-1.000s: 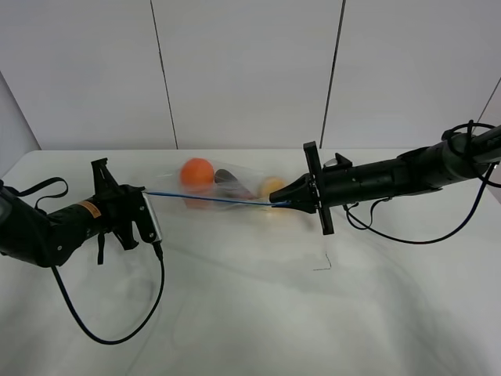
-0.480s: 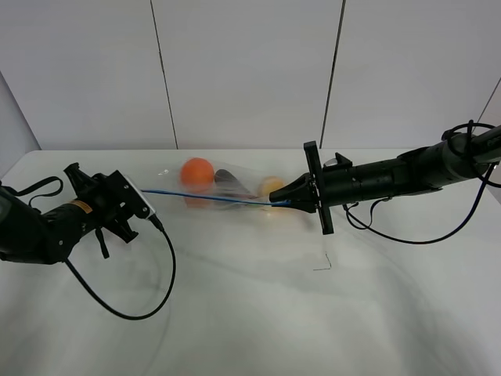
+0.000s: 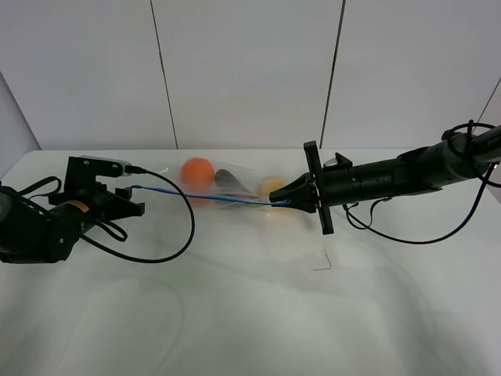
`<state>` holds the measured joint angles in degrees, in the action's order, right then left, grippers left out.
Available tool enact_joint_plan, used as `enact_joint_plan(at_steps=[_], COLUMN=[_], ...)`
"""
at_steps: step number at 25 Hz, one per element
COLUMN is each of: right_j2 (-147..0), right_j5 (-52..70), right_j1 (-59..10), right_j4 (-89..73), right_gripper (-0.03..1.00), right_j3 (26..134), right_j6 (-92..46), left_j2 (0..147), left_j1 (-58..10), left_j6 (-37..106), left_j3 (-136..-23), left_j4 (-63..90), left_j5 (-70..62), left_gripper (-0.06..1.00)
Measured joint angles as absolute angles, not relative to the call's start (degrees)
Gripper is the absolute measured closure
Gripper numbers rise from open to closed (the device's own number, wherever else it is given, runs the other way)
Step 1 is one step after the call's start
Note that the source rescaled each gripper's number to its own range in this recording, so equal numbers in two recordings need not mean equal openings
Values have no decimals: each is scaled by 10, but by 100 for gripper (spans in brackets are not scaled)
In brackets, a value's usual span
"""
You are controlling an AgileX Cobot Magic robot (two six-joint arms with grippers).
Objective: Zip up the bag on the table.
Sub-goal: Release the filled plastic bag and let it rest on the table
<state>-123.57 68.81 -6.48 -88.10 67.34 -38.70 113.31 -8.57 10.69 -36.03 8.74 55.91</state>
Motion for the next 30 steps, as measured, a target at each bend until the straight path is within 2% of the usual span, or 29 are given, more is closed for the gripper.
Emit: enact_joint_plan(at_steps=[2,6,9,14,18,25,30], right_j2=[-1236,-1236,-1236,-1236,-1236,-1236,-1236], right_j5=[688,688,688,688,688,688,688], right_j1=[-65,-65,-65,-65,-65,-65,-65], right_j4=[-881,-881,-881,-881,-881,-881,-882], right_gripper=[97,97,97,97,97,97,97], right_j3=[673,673,673,673,673,673,673], right_j6=[-387,-387,-387,-387,-387,-387,-387], left_j2=[1133,1133,1133,1120,1079,1043,1041], left_j1=[-86,-86,-85,-73,-62,-12,4], left_j6=[85,78,94,114,134,108,49], left_j3=[-360,-360,-360,-368,-419,-593,-709], left_j4=[87,94,122,136,133,131,46], left_j5=[559,527,476,363,233,-143,-382], left_gripper=[26,4,-4,-6,-6,-6,-6])
